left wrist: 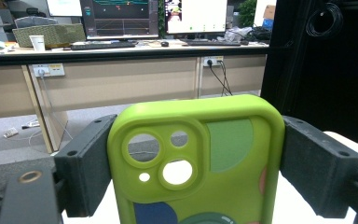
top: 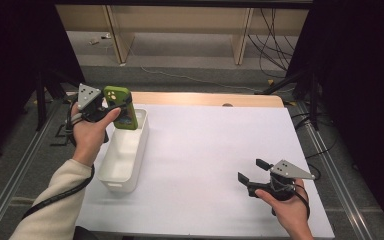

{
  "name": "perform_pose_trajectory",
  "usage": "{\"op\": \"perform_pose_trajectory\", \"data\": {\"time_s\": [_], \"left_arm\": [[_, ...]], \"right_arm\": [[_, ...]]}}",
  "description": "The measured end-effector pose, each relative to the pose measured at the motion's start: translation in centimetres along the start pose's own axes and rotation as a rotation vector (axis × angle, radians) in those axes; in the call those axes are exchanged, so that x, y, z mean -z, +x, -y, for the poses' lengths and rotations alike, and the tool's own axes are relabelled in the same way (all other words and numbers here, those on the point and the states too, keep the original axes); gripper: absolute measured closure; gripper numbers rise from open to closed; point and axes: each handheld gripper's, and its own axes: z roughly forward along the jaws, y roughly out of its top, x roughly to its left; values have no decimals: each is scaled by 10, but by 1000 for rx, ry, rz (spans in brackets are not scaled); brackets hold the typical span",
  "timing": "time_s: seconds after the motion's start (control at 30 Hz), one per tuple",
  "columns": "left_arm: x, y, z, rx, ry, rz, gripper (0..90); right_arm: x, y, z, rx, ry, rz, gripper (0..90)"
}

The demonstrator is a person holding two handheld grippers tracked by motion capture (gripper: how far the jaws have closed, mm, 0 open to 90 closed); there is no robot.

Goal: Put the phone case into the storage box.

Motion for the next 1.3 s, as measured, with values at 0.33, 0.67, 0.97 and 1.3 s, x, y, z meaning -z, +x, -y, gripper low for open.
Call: {"op": "perform_pose_trajectory", "data": {"time_s": [0.33, 0.67, 0.97, 1.3], "left_arm": [[-4, 2, 2, 0, 5, -4, 163], [-8, 3, 3, 3, 12, -10, 163], [-10, 3, 5, 3, 16, -10, 163], [-14, 3, 6, -6, 20, -15, 163]], "right_arm": [[1, -1, 0, 2, 2, 6, 161], [1, -1, 0, 1, 3, 8, 162], [1, -1, 0, 2, 4, 8, 162], [1, -1, 0, 2, 4, 7, 162]]}}
